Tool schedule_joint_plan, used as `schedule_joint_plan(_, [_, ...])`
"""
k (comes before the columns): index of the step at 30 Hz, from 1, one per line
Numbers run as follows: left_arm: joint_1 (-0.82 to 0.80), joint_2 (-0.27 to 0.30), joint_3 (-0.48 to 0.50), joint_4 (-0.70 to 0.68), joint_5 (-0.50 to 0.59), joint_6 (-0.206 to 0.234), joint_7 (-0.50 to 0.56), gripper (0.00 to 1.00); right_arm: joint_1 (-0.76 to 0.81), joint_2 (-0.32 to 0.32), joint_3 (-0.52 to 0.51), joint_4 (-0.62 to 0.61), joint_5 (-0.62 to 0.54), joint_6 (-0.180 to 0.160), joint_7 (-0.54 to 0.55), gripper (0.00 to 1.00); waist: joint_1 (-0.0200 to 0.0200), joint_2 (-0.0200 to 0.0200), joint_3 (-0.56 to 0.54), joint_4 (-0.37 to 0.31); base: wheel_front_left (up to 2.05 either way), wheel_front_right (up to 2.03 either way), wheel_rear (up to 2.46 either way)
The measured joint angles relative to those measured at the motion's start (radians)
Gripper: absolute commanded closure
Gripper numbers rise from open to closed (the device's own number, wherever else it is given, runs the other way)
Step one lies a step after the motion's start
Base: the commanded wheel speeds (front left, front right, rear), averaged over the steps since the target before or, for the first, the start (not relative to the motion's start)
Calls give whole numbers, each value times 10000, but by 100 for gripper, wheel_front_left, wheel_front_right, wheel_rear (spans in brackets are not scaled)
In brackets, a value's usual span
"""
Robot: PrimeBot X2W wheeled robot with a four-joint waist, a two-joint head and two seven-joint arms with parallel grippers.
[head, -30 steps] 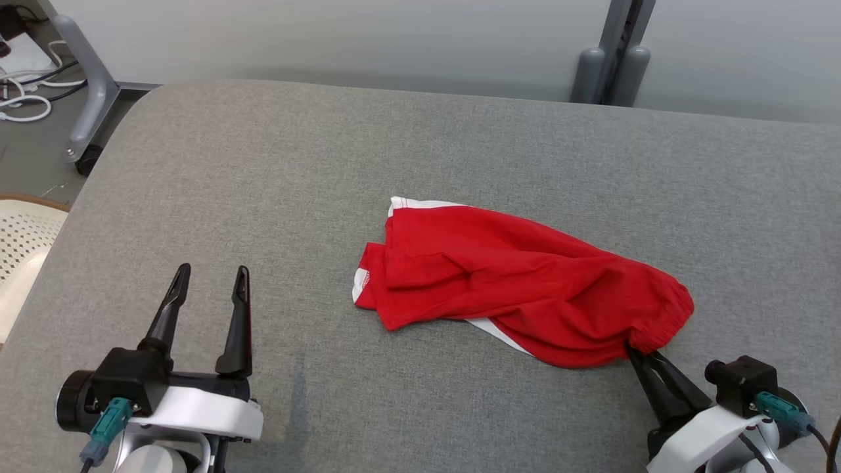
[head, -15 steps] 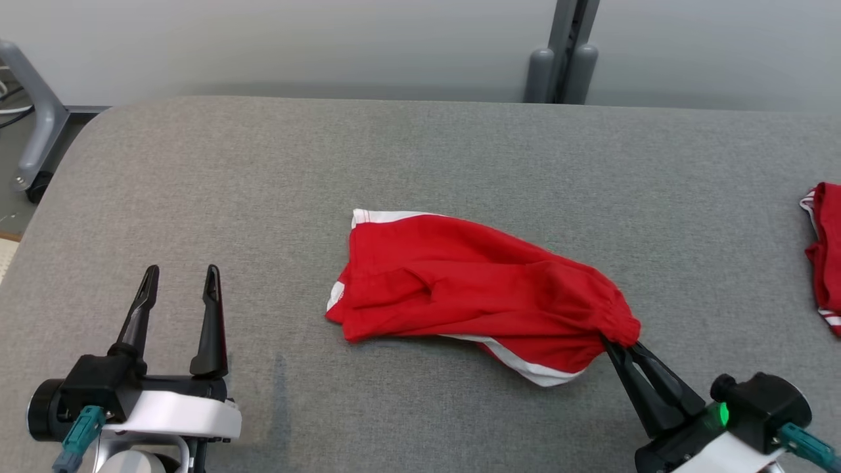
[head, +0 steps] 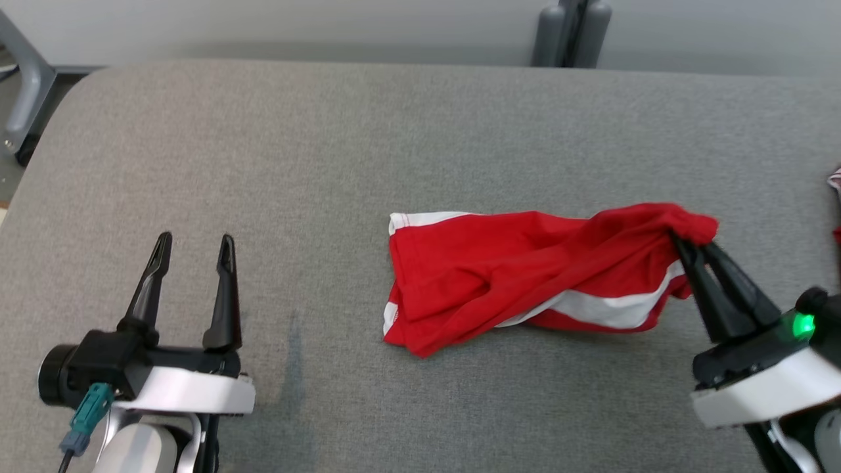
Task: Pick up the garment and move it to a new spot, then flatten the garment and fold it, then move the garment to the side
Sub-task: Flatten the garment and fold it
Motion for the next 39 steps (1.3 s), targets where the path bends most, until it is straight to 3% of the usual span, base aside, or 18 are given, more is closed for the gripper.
schedule_joint_plan(7, [-825,-337,-226,27,198,-211,0,0,-1598,-428,-194,2086,594,0,-320,100,0,0,1075,366,0,0,0])
schedule_joint_plan(18, [-1516,-780,-209,399,537,-614,0,0,-3756,-679,1028,5572,1358,0,-1080,100,0,0,2037,850,0,0,0])
schedule_joint_plan(19, [-1556,-821,-190,422,571,-650,0,0,-3860,-677,1160,5816,1407,0,-1172,71,0,0,2032,854,0,0,0])
schedule_joint_plan(20, [-1565,-857,-163,449,633,-658,0,0,-3914,-683,1273,5975,1455,0,-1269,12,0,0,2008,842,0,0,0])
schedule_joint_plan(21, [-1565,-882,-128,491,652,-711,0,0,-3935,-694,1377,6096,1488,0,-1438,0,0,0,1971,828,0,0,0])
schedule_joint_plan(27, [-1327,-934,188,723,690,-842,0,0,-3480,-709,1388,6027,1580,0,-2119,0,0,0,1545,655,0,0,0])
schedule_joint_plan(32, [-878,-869,487,846,732,-901,-2,0,-2263,-577,606,5198,1331,0,-2288,0,0,0,1062,408,0,0,0])
schedule_joint_plan(39, [151,-614,945,844,648,-886,-2,0,-826,171,-698,3697,608,0,-2255,0,0,0,242,-161,0,0,0])
